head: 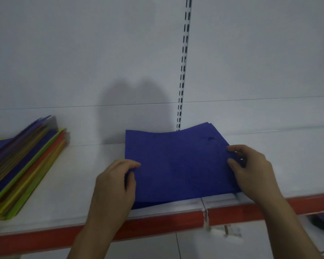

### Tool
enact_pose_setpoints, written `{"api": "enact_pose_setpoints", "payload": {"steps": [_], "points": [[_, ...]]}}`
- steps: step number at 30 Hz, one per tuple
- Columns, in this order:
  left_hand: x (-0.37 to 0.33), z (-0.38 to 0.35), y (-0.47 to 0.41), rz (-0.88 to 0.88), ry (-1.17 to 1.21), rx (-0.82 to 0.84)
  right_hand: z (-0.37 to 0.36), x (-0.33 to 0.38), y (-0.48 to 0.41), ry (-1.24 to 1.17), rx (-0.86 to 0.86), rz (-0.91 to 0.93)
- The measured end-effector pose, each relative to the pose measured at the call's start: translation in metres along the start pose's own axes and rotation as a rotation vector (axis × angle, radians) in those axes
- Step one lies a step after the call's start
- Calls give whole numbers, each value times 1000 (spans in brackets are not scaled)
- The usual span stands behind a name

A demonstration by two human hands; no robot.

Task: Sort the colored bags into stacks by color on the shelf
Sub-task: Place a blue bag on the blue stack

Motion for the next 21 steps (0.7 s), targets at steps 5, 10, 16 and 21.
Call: {"api": "enact_pose_setpoints", "payload": {"steps": [5,10,16,21], "points": [[2,-29,12,3,-194,240,-9,-18,-1,122,91,3],[-4,-26,7,-10,-332,281,-11,-12,1,229,87,68],[-15,12,-24,-79,-411,214,-16,52,3,137,108,251],[-13,82,-37,-129,-468,72,-43,130,23,36,219,360]]}}
Point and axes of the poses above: each hand's wrist, its own y-axis away from the middle knuckle, its own z-axis out of the back of the hand, x = y × z, the point moved 7 cm from there along -y, towards the middle knuckle, and after that the axes turned 12 degrees about -x, right-handed, at the moved point
